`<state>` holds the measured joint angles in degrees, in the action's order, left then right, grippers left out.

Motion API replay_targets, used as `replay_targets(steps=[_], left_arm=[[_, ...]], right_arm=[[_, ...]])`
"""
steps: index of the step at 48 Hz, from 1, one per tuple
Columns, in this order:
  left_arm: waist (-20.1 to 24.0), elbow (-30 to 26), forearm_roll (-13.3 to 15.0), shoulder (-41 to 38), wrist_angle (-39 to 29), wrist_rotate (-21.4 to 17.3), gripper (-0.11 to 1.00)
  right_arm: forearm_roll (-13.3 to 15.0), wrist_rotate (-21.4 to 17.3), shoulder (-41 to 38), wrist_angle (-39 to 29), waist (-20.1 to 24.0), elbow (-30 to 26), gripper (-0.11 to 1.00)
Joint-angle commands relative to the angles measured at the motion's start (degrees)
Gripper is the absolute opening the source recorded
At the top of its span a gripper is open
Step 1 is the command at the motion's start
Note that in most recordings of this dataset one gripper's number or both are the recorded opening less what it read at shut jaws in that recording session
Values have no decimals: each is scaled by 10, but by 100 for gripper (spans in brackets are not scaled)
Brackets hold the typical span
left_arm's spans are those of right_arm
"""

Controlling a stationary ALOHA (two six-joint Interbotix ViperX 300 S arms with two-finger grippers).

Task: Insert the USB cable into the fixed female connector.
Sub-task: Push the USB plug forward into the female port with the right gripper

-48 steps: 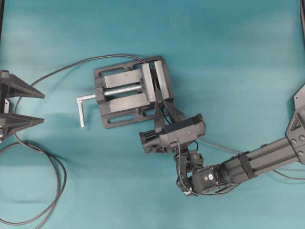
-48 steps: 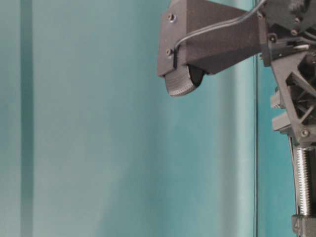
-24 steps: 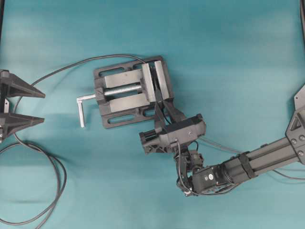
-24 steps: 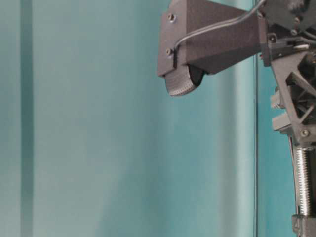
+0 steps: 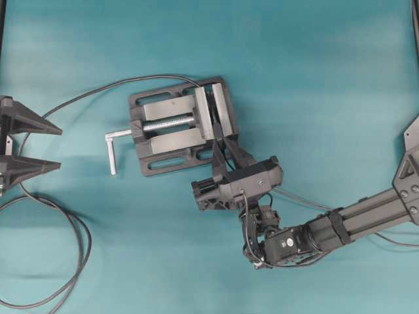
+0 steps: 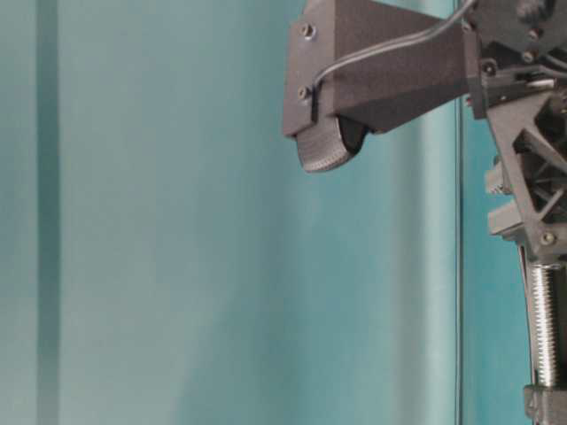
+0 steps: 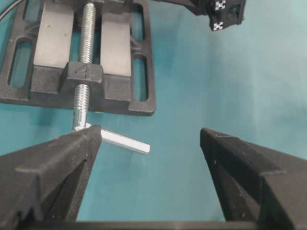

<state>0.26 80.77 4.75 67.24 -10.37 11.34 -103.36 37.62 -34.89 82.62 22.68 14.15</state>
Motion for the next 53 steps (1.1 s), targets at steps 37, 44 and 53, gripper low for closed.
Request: replay_targets(steps=[37,44,53], left_arm=[[-1,-5,-2,-4,4,6,99],[-1,-4,-2,-4,4,6,99],[-1,-4,-2,-4,4,6,99]], right_arm=[[9,4,19,-12,-96,-6,59],[9,5,24,-13,-95,-5,59],[7,14,38,-12,-87,-2,59]])
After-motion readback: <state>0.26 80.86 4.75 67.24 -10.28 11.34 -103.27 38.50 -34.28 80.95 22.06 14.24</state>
